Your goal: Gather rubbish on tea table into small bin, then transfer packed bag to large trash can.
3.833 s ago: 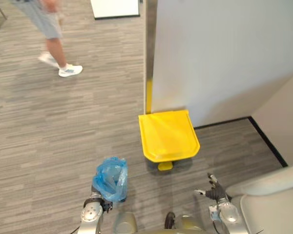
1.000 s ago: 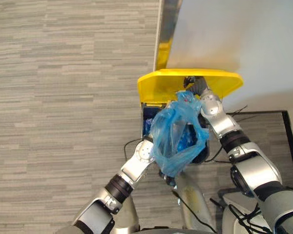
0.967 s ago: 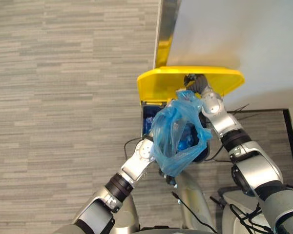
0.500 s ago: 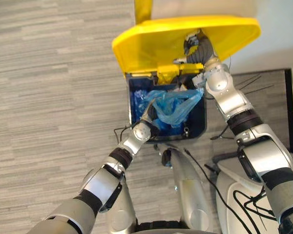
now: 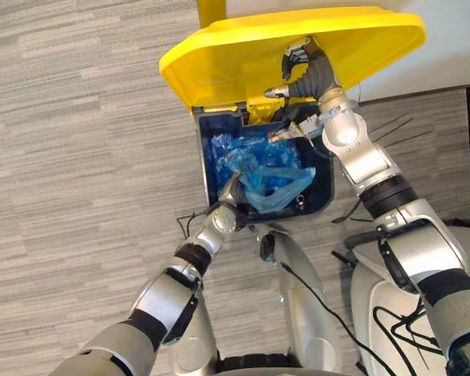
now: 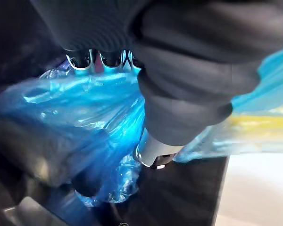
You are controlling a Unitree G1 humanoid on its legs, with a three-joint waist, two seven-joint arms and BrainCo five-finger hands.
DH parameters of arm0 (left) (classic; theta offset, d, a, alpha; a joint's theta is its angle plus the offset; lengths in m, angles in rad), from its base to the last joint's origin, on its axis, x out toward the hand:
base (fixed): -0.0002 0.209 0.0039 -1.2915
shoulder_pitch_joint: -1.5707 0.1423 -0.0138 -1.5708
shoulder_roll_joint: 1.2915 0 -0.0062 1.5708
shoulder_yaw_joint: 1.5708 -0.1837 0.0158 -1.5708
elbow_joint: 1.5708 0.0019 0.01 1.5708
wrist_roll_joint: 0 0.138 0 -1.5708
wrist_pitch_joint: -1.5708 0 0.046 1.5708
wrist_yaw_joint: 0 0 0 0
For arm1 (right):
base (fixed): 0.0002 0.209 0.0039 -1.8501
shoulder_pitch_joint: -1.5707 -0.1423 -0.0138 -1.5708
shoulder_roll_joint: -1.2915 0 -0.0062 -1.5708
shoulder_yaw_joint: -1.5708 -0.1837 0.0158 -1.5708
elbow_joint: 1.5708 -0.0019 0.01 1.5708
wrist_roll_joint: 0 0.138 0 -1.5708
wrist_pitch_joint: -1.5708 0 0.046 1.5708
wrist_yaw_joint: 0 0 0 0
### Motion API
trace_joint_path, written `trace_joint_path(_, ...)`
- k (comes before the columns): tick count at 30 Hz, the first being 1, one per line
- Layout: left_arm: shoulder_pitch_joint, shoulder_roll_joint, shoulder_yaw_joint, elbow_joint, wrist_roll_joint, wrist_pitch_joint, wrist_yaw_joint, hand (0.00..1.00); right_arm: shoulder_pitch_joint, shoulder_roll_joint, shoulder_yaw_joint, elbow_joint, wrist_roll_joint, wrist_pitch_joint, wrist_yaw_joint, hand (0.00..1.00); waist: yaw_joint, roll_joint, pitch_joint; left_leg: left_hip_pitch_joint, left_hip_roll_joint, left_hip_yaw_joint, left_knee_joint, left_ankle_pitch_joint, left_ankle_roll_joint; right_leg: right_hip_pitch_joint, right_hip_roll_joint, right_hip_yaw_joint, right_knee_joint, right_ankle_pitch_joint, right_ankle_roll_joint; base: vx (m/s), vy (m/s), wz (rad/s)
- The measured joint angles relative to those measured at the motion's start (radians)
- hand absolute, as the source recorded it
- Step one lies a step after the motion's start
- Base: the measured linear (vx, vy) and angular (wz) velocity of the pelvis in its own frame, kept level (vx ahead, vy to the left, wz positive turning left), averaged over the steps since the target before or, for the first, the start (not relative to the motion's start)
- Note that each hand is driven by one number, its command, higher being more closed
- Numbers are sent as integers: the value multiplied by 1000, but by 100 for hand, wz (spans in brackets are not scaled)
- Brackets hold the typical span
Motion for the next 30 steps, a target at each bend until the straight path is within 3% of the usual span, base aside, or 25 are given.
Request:
trace_joint_path(5,98,32,6,-45,-1,-1,2,0,144,-18,-16,-65,-16,-4,3,0,5,-1,-3,76,-22,-13,-34,11,16,87,-32,-13,-3,-11,16,-17,51,24)
trace_joint_path(13,379,133,75,-186,-61,-25,-9,0,513,21,-166,-202,-17,-16,54,0,33,-4,-27,190,-29,38,47,5,30,274,-76,-24,14,-23,35,-32,71,19)
trace_joint_path(14,433,144,91,-206,-85,-34,-24,0,587,44,-181,-203,-16,-18,67,0,37,-5,-49,204,-38,52,56,-2,60,293,-89,-21,14,-16,44,-108,146,7)
trace_joint_path(16,553,166,142,-257,-110,-51,-45,0,730,92,-198,-205,-16,-18,98,0,59,-35,-100,237,-88,89,43,11,98,307,-122,19,-15,22,68,-133,181,-16)
trace_joint_path(18,659,188,202,-309,-135,-53,-68,0,846,104,-203,-221,-20,-18,131,0,63,-36,-122,253,-105,130,44,22,141,352,-127,40,-118,98,87,-175,172,-37)
trace_joint_path(19,729,206,244,-340,-169,-55,-83,0,919,108,-206,-230,-32,-18,155,0,64,-40,-138,261,-103,156,23,41,182,379,-124,40,-198,114,105,-329,180,-50)
trace_joint_path(20,790,214,285,-347,-188,-59,-93,0,983,111,-212,-232,-48,-19,174,0,66,-34,-143,264,-93,186,-1,62,196,346,-134,49,-63,74,58,-349,162,-43)
trace_joint_path(21,816,220,308,-347,-194,-59,-96,0,1014,117,-222,-230,-52,-19,181,0,61,-35,-144,272,-94,190,-20,78,198,335,-138,58,40,48,33,-282,107,-26)
trace_joint_path(24,967,228,417,-388,-260,-57,-140,0,1199,176,-318,-161,-83,-19,235,0,55,-34,-212,318,-98,203,-183,180,192,400,-136,100,395,-94,56,-144,5,-8)
trace_joint_path(25,991,227,427,-409,-273,-57,-150,0,1221,181,-332,-145,-93,-17,240,0,54,-53,-234,318,-99,203,-202,190,188,429,-135,113,412,-104,71,-127,-166,-8)
trace_joint_path(26,1022,227,434,-439,-290,-57,-161,0,1255,182,-345,-122,-95,-17,240,0,57,-53,-253,303,-100,201,-221,199,174,490,-133,135,379,-156,117,-104,-176,-15)
trace_joint_path(27,1028,230,437,-451,-295,-57,-172,0,1262,182,-360,-107,-96,-16,240,0,58,-64,-260,291,-102,192,-233,211,155,503,-115,138,319,-181,136,-180,-213,-14)
trace_joint_path(28,1034,212,437,-451,-296,-55,-182,0,1263,182,-378,-87,-95,-16,239,0,55,-52,-268,280,-102,181,-263,232,142,523,-93,135,249,-193,151,-132,-107,-19)
trace_joint_path(29,1033,195,431,-452,-296,-55,-199,0,1261,184,-388,-65,-95,-16,238,0,57,-53,-289,287,-105,181,-298,247,143,544,-74,136,152,-209,140,-93,-134,-49)
trace_joint_path(30,1034,175,431,-453,-296,-59,-208,0,1257,182,-396,-49,-95,-18,239,0,69,-64,-319,282,-114,183,-344,269,144,562,-58,138,27,-238,88,-1,-72,-49)
